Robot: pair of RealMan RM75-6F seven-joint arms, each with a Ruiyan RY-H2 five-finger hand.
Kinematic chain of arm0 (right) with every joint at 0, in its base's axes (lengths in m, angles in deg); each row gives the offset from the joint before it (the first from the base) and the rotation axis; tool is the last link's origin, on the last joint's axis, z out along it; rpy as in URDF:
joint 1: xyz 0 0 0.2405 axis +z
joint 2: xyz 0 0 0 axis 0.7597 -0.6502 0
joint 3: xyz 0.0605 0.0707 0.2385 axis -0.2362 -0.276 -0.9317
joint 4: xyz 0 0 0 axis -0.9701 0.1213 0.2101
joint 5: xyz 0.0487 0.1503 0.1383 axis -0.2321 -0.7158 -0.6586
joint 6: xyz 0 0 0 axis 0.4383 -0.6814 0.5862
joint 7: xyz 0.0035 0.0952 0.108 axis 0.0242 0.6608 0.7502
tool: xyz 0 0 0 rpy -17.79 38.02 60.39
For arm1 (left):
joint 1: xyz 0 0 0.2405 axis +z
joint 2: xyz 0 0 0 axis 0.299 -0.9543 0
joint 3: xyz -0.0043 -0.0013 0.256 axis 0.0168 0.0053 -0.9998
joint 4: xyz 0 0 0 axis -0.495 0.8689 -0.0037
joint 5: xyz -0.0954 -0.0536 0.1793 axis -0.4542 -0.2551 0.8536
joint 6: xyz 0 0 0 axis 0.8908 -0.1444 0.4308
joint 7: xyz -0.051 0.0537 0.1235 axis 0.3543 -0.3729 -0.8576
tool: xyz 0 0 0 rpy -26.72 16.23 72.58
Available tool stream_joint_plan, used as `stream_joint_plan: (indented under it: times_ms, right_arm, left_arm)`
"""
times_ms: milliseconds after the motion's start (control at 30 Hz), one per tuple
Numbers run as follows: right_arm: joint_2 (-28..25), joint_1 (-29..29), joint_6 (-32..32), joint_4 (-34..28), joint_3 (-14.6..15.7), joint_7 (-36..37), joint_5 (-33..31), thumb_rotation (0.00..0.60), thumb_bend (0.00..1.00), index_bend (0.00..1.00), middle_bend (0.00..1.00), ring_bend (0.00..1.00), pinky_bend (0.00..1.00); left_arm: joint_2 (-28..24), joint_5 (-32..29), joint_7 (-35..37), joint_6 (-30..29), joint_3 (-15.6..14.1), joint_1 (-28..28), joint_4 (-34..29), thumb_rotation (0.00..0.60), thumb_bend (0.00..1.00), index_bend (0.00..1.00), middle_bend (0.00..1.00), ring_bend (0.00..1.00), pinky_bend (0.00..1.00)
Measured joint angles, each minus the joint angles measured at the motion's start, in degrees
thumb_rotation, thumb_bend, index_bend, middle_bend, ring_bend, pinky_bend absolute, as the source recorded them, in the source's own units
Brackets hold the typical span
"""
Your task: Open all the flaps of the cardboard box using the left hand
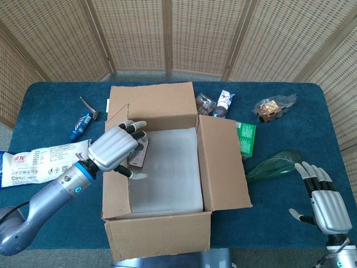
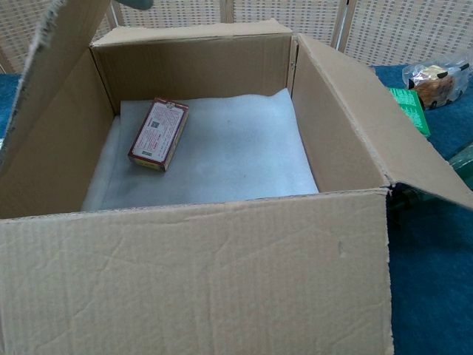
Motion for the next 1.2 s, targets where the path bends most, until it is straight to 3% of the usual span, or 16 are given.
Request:
stream_joint_plan:
  times_ms: [500, 867, 1200]
  right_arm:
    - [0.34, -0.05, 0.06, -0.02, 0.15, -0.89, 0.11, 0.6, 0.0, 0.0, 0.0, 0.0, 0.0]
    - [0.6, -0.07, 0.07, -0.07, 0.35, -1.54, 0.51, 0.6, 0.0, 0.0, 0.0, 0.0, 0.0]
    - [0.64, -0.3, -0.18, -0.68, 0.72, -2.1, 1.17, 0.6, 0.0, 0.0, 0.0, 0.0, 0.0]
  left_arm:
    - [-7.9, 10.06, 8.78, -2.12, 0.19, 8.01, -0.57, 0.282, 0.0, 0.74, 0.37, 0.17, 0.23]
    - [-14.4, 19.44, 17.53, -7.89, -0.97, 16.39, 1.01, 0.288, 0.0, 0.74, 0.38, 0.17, 0.23]
    - [-14.43, 25.44, 22.47, -11.18, -3.95, 23.22, 6.63, 0.284, 0.0, 0.74, 0.37, 0.17, 0.23]
